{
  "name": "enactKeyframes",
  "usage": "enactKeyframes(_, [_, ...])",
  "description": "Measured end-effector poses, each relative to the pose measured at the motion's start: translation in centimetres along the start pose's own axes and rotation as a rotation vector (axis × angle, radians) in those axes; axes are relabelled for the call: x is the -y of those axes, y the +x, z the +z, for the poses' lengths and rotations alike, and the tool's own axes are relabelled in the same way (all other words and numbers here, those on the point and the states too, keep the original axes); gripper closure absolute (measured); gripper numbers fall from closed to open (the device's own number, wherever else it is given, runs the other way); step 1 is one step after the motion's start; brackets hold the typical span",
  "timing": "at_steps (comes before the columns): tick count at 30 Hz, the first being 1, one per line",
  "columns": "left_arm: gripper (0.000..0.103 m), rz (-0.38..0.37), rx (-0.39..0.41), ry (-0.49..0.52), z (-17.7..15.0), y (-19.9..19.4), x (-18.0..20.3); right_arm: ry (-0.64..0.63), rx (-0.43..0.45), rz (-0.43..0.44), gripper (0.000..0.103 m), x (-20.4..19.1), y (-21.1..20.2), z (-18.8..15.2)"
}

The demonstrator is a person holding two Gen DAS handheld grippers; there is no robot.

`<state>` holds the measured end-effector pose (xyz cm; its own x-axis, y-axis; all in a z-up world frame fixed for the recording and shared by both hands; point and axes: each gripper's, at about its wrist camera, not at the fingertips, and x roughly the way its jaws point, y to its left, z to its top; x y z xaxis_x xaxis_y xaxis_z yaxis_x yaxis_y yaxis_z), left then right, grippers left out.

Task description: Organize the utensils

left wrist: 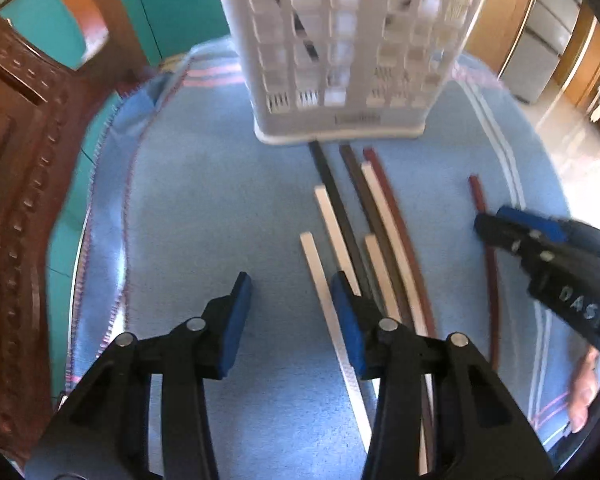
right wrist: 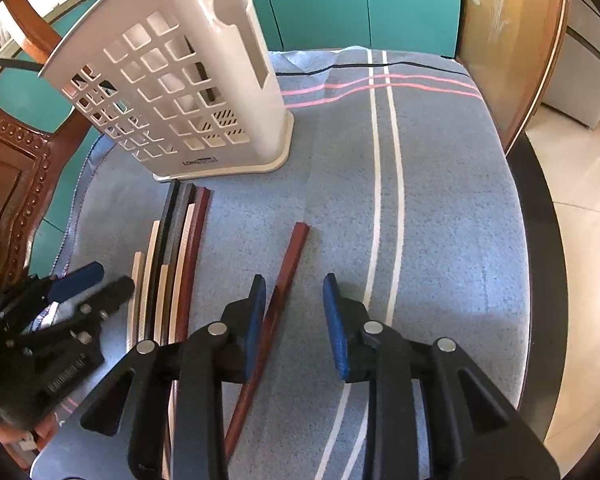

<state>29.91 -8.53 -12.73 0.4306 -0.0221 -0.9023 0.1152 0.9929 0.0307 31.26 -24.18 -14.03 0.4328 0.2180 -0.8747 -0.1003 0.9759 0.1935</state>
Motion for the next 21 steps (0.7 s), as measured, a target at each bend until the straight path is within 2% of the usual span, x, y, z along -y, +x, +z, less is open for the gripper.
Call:
enactKeyframes(4, [0.058, -0.002, -0.003, -0.022, 0.1, 0.0, -0.1, -0.049, 0.02, -0.056, 0.072, -1.0, 0.3, 0.1])
enactKeyframes(6, [0.058, 0.001, 0.001, -0.031, 0.2, -0.1, -0.2, -0.086, 0.031, -0.084, 0.061, -1.9, 0.5, 0.0])
enactKeyframes(7, [0.058, 0.003, 0.002, -0.033, 0.1, -0.2, -0.4, -0.12, 0.035, -0.105, 0.059, -2.6, 0.7, -0.1])
enactKeyframes(8, [0.062, -0.003, 0.002, -0.036, 0.0, -0.3, -0.3, -0.146, 0.038, -0.127, 0.058, -3.1, 0.9, -0.2])
enactKeyframes(9, [0.073, -0.019, 0.0, -0.039, 0.0, -0.2, -0.2, -0.169, 0.043, -0.152, 0.058, -3.6, 1.0, -0.3])
enactKeyframes(10, [0.078, -0.027, -0.001, -0.036, 0.0, -0.2, -0.3, -0.173, 0.047, -0.158, 0.059, -3.8, 1.0, -0.4])
enactKeyframes(11, [0.089, -0.03, -0.003, -0.029, 0.1, -0.3, -0.3, -0.163, 0.043, -0.147, 0.07, -3.7, 0.9, -0.4])
enactKeyframes(12, [0.091, -0.03, -0.005, -0.027, 0.2, -0.3, -0.1, -0.154, 0.038, -0.144, 0.088, -3.6, 0.8, -0.3])
enactKeyframes(16, [0.092, -0.051, -0.008, -0.028, 0.1, -0.8, -0.5, -0.09, -0.005, -0.068, 0.092, -1.6, 0.1, 0.0])
enactKeyframes(20, [0.089, -0.036, -0.013, -0.026, 0.2, -1.2, -0.6, -0.083, -0.008, -0.071, 0.091, -0.7, -0.4, -0.1])
enactKeyframes(21, [0.086, -0.028, -0.011, -0.023, -0.3, -1.0, -1.1, -0.081, -0.011, -0.076, 0.088, -0.8, -0.4, -0.1])
